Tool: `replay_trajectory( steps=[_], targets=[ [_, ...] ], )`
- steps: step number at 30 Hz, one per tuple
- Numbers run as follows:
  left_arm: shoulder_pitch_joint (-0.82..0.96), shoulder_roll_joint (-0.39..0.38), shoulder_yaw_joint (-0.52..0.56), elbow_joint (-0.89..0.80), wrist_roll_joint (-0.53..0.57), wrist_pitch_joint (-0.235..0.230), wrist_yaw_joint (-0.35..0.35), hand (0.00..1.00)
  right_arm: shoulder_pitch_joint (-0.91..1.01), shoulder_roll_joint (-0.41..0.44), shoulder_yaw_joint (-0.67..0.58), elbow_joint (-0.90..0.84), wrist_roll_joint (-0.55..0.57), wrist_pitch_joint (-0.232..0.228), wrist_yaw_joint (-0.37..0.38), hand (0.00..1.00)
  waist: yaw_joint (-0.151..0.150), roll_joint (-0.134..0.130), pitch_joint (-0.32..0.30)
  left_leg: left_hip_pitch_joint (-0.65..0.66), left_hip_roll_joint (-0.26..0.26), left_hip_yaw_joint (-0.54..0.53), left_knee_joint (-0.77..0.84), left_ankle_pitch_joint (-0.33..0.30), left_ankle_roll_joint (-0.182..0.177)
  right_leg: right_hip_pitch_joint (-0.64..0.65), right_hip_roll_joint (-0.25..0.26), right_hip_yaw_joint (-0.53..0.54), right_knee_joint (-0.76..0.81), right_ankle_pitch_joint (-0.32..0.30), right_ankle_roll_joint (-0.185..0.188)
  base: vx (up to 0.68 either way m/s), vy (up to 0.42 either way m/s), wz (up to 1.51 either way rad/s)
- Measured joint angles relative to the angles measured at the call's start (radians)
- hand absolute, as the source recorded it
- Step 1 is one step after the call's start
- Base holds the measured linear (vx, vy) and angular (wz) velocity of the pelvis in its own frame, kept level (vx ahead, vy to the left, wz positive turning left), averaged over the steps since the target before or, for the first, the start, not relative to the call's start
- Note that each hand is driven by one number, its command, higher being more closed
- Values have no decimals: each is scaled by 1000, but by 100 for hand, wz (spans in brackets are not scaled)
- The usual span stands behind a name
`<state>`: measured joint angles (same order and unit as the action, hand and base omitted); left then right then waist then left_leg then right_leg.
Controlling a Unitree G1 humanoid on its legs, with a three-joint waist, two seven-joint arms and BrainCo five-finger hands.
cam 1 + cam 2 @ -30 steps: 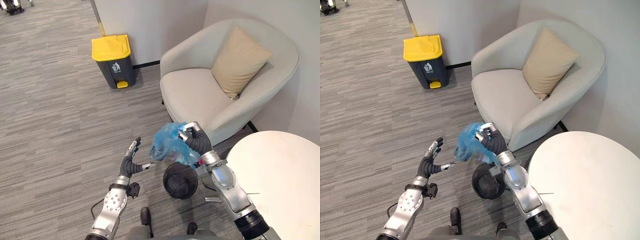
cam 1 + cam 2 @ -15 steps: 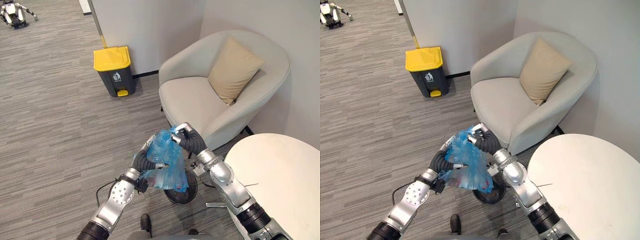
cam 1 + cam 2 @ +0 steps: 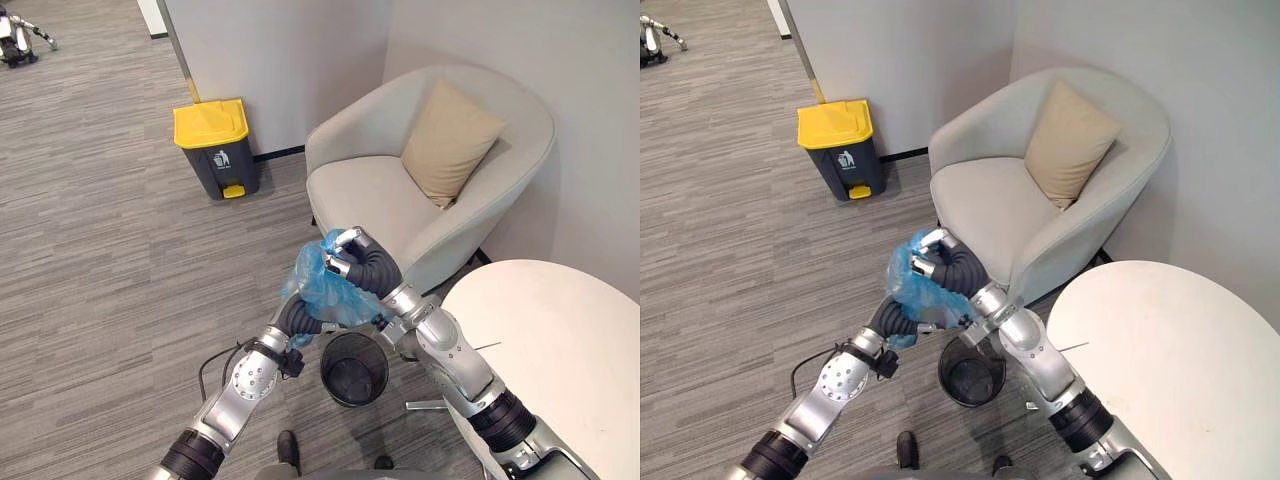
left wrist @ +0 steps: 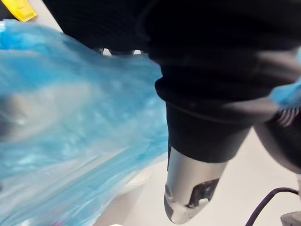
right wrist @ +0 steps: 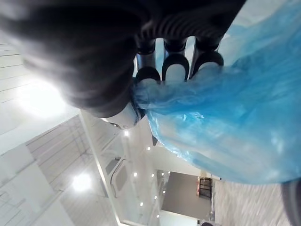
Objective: Gather rubbish on tea table into small bin, then transfer packed bag to large trash can.
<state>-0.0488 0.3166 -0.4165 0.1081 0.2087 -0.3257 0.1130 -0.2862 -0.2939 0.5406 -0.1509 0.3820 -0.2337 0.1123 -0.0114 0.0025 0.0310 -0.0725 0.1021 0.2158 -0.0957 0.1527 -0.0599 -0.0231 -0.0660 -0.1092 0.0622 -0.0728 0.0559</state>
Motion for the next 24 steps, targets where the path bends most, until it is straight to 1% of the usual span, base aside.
replay_trajectory(
  steps=[3, 9, 14, 19, 21, 24],
  targets=[
    [0, -37, 24, 1, 0, 5, 1, 0, -6, 23, 20, -12, 33, 0, 0, 100, 0, 0, -8, 0, 0, -1, 0, 0, 0, 0, 0, 0, 0, 0, 0, 0, 0, 0],
    [-18, -69, 26, 35, 0, 18, -1, 0, -44, 30, 62, -29, 59, 2, 1, 100, 0, -3, -10, 0, 0, -1, 0, 0, 0, 0, 0, 0, 0, 0, 0, 0, 0, 0],
    [-63, -80, -19, 118, 0, 16, -1, 0, -51, 31, 91, -27, 59, 19, -1, 100, 1, -3, -10, -4, 2, -3, 0, 0, 0, -1, 1, 0, -4, 0, 0, 0, 0, 0],
    [-103, -89, -64, 204, 2, 16, -3, 0, -87, 27, 107, 28, 58, 28, -5, 100, 1, -3, -11, -7, 2, -4, 0, 0, 0, -2, 1, 0, -4, 2, 0, 0, 0, 0],
    [-107, -93, -72, 219, 3, 16, -3, 0, -104, 25, 121, 29, 58, 45, -5, 100, 0, -3, -11, -10, 2, -4, 0, 0, 0, -5, 2, 0, -4, 2, 0, 0, 0, 0],
    [-124, -95, -104, 244, 6, 15, -3, 0, -115, 16, 131, 35, 57, 48, -5, 100, 2, -5, -15, -19, 3, -4, 0, 2, 0, -13, 2, 0, -4, 4, 0, 0, 0, 0]
  ],
)
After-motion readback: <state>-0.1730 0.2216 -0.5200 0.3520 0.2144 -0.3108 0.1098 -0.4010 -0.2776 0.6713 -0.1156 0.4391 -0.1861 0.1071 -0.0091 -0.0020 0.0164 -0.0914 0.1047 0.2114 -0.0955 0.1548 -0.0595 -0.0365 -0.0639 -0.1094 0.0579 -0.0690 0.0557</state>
